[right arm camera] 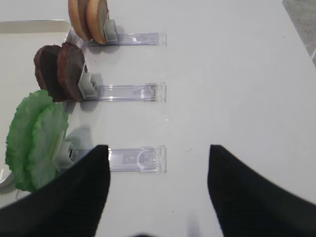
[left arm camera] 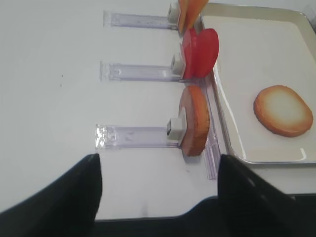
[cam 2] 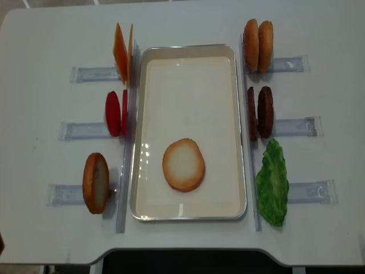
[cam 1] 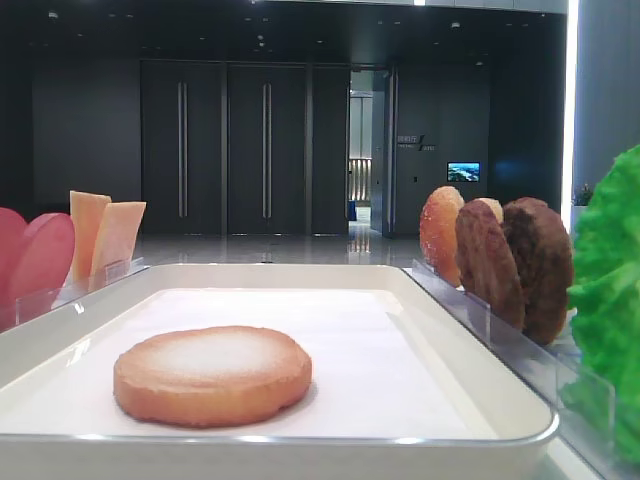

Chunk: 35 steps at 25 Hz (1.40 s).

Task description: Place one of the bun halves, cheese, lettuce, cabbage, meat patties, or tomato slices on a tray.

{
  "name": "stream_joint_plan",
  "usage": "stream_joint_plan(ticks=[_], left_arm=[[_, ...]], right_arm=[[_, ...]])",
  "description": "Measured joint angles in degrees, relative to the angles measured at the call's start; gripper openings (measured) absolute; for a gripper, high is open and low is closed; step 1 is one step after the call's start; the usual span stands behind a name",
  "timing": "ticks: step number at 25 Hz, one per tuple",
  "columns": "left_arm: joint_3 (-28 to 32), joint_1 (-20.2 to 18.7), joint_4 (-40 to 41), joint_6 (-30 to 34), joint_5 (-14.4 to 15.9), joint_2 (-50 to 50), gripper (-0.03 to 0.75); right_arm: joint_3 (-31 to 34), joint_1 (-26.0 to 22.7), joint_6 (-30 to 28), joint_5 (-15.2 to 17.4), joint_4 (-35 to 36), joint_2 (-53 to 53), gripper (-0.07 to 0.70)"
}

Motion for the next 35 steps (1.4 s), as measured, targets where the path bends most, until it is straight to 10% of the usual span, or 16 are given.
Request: stream_joint_plan(ticks=[35], left_arm=[[8.61, 0.0, -3.73, 10.61, -8.44, -3.38, 0.537]], right_arm=[[0.0, 0.0, 0.0, 0.0, 0.0, 0.0, 0.416]])
